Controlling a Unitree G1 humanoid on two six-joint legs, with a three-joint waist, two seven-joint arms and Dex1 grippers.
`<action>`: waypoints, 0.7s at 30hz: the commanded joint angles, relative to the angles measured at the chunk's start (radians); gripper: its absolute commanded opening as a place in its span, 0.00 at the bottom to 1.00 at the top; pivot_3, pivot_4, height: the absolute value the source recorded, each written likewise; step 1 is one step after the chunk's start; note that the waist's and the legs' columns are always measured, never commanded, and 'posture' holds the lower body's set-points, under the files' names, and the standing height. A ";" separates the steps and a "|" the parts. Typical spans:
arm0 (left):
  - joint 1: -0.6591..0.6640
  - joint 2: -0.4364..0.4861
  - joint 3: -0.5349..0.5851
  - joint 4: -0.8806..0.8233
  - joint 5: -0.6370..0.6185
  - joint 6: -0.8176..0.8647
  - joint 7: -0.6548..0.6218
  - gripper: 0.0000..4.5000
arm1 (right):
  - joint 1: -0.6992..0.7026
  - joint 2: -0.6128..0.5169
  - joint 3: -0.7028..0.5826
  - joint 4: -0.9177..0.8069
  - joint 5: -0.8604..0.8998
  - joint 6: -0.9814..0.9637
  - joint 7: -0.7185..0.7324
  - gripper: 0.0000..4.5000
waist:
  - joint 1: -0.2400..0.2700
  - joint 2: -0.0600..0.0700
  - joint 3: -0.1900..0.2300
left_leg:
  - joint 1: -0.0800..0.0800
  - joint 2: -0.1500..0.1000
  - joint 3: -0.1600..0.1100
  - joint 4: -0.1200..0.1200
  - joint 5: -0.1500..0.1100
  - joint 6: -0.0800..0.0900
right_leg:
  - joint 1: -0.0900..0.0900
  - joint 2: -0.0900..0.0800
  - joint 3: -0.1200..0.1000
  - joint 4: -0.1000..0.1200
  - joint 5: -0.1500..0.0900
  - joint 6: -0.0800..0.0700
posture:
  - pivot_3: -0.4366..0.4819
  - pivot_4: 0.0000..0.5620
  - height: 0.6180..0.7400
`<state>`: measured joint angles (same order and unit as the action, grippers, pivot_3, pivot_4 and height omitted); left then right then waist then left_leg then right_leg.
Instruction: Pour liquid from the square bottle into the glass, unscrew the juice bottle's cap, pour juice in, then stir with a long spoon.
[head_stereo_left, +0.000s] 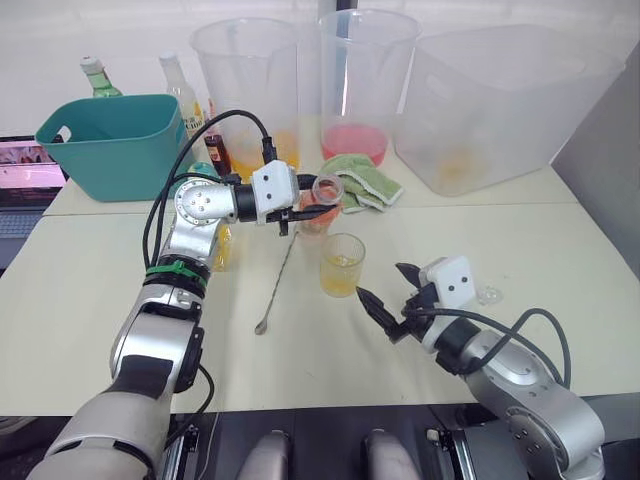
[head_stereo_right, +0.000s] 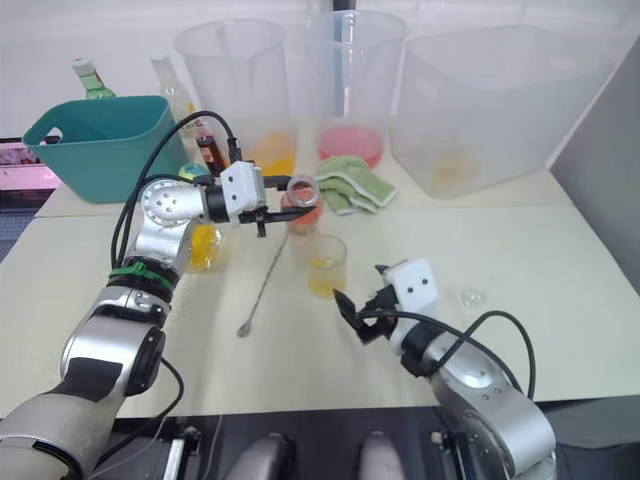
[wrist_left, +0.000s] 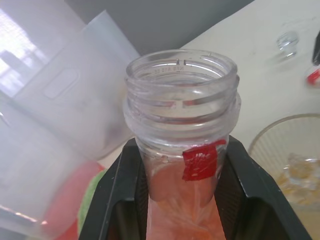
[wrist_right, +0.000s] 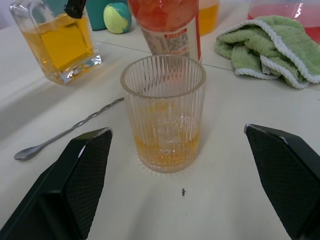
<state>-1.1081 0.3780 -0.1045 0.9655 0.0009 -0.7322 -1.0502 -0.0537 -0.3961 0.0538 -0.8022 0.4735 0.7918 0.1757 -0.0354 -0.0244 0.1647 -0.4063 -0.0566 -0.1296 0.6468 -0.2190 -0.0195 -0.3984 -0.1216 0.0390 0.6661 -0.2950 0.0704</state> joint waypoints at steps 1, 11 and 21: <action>-0.060 -0.009 -0.009 0.053 0.090 -0.212 0.158 0.29 | -0.010 0.024 0.008 -0.026 -0.008 -0.006 -0.016 0.99 | -0.002 0.000 0.000 | 0.000 0.000 0.000 0.000 0.000 0.000 | 0.000 0.000 0.000 0.000 0.000 0.000 | 0.48 0.27 0.98; -0.066 -0.002 -0.128 0.187 0.388 -0.373 0.550 0.29 | -0.036 0.065 0.020 -0.009 -0.024 0.002 -0.025 0.99 | -0.007 0.000 0.000 | -0.002 -0.001 0.000 0.000 0.000 0.000 | -0.003 0.000 0.000 0.003 0.000 0.000 | 0.48 0.27 0.98; -0.068 0.015 -0.212 0.227 0.526 -0.370 0.756 0.29 | -0.059 0.093 0.032 -0.017 -0.025 0.020 -0.034 0.99 | -0.008 0.000 0.000 | -0.003 -0.001 0.000 0.000 0.000 -0.001 | -0.005 0.000 0.000 0.011 0.000 0.000 | 0.48 0.27 0.98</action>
<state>-1.1325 0.3815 -0.3228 1.1990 0.5232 -1.0891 -0.3427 -0.1013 -0.3071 0.0903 -0.7884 0.4454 0.8103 0.1445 -0.0438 -0.0243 0.1646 -0.4093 -0.0580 -0.1301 0.6473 -0.2186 -0.0201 -0.4035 -0.1220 0.0395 0.6772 -0.2950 0.0706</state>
